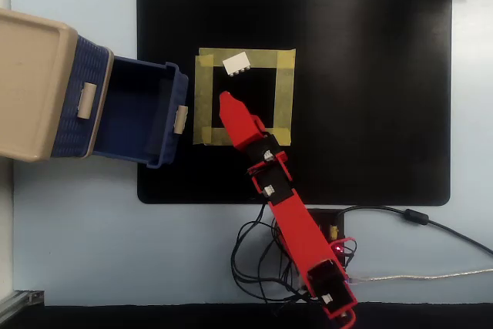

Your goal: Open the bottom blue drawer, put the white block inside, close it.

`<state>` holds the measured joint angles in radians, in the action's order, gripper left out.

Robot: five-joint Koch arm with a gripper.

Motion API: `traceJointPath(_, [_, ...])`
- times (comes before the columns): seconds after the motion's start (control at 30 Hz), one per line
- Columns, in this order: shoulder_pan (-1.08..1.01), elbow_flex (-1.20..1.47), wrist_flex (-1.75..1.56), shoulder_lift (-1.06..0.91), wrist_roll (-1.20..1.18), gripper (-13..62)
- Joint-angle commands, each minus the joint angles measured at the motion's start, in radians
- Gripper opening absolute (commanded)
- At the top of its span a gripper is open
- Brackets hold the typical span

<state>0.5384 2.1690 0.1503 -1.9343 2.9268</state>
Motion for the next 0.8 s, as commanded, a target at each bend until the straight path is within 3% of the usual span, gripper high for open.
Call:
traceJointPath(0.0, [-0.002, -0.318, 0.532, -0.003, -0.086, 33.9])
traceJointPath(0.13, [-0.069, -0.992, 1.094, 0.354, -0.127, 34.3])
traceJointPath(0.3, [-0.081, -1.511, 1.279, 0.767, -0.12, 33.9])
traceJointPath(0.5, [-0.092, -1.663, 1.494, 0.94, -0.115, 33.8])
traceJointPath(0.77, [-0.1, -1.72, 1.456, 1.049, 0.037, 33.8])
